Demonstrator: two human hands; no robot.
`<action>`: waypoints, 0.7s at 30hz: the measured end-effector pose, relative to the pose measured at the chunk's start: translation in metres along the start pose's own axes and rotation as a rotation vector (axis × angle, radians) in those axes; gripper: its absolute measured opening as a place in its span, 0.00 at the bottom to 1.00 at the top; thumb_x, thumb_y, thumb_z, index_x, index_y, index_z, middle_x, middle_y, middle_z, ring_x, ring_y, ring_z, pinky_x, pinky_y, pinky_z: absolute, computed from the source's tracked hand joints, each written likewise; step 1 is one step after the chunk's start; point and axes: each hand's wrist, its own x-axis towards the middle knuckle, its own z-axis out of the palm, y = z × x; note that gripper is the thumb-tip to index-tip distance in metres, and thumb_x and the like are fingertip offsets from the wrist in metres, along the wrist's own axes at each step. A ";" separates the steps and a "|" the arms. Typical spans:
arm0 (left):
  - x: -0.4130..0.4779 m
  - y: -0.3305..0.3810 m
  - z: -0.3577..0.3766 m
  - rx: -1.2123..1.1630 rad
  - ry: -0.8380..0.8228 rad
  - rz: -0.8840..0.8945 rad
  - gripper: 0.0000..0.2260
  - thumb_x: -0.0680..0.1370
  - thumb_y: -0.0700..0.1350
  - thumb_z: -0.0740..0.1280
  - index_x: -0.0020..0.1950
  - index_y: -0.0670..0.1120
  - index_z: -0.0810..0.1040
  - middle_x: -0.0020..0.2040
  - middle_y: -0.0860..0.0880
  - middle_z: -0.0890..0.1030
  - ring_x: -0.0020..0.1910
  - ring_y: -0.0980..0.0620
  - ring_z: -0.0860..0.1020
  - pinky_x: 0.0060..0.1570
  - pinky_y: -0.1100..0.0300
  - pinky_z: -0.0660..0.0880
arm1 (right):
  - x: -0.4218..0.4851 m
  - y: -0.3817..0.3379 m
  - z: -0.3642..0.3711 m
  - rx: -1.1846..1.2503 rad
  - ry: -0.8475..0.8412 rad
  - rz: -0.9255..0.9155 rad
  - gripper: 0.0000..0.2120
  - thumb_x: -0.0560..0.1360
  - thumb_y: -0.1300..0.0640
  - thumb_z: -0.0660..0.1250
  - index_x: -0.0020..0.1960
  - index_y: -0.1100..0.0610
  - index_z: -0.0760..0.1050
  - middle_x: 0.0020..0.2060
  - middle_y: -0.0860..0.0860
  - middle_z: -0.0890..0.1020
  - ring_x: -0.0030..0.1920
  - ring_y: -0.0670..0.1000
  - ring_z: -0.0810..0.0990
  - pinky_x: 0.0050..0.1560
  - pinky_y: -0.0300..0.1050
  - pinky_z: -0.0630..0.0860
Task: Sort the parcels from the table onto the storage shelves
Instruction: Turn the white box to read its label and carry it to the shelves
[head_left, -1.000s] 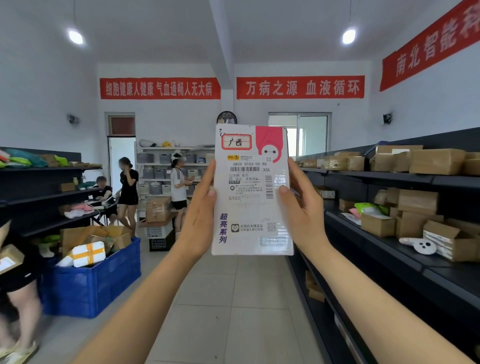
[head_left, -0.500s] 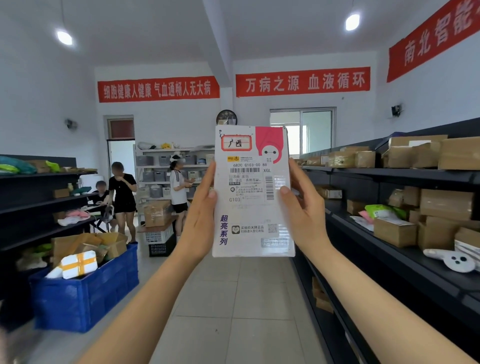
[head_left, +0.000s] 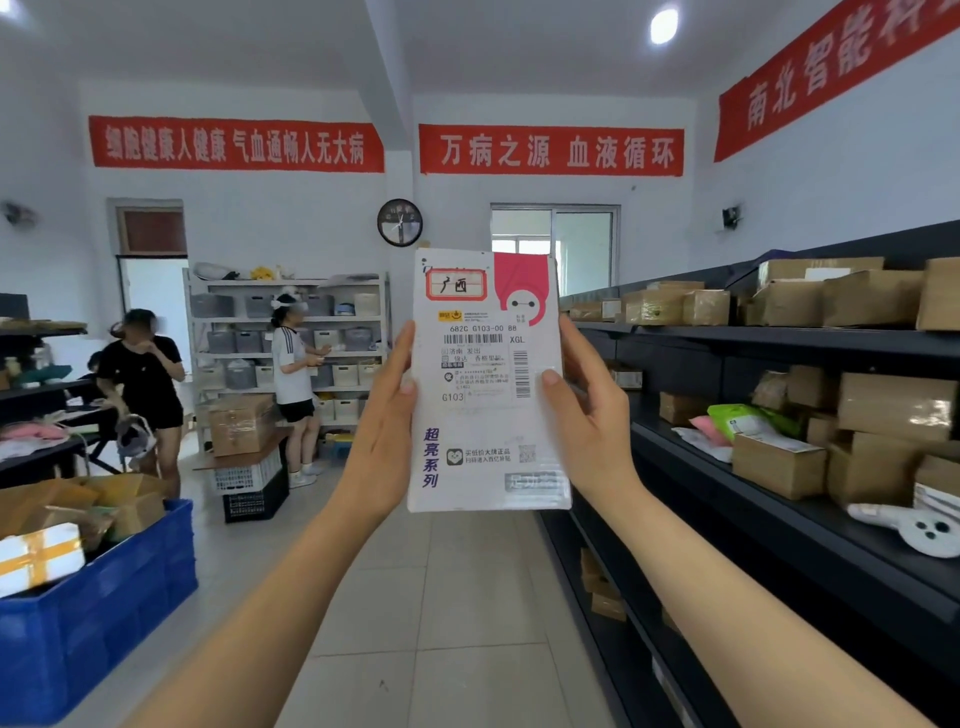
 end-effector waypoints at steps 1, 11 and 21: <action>0.007 -0.009 -0.003 -0.007 -0.004 0.009 0.24 0.78 0.59 0.52 0.75 0.65 0.55 0.76 0.57 0.62 0.73 0.51 0.66 0.68 0.39 0.67 | 0.005 0.007 0.005 -0.002 0.002 -0.004 0.27 0.73 0.46 0.61 0.71 0.48 0.65 0.63 0.52 0.79 0.60 0.52 0.81 0.53 0.58 0.81; 0.055 -0.095 -0.018 -0.134 -0.072 -0.011 0.26 0.77 0.58 0.54 0.76 0.60 0.55 0.76 0.56 0.62 0.75 0.53 0.63 0.71 0.40 0.63 | 0.035 0.072 0.039 -0.066 0.030 0.000 0.25 0.73 0.47 0.61 0.70 0.46 0.65 0.61 0.52 0.80 0.56 0.51 0.83 0.47 0.48 0.83; 0.087 -0.149 -0.009 -0.146 -0.045 -0.043 0.20 0.79 0.52 0.52 0.70 0.66 0.56 0.73 0.66 0.63 0.73 0.62 0.64 0.72 0.53 0.64 | 0.069 0.137 0.044 -0.053 0.017 0.017 0.24 0.73 0.47 0.61 0.69 0.44 0.65 0.61 0.51 0.80 0.58 0.51 0.82 0.47 0.49 0.83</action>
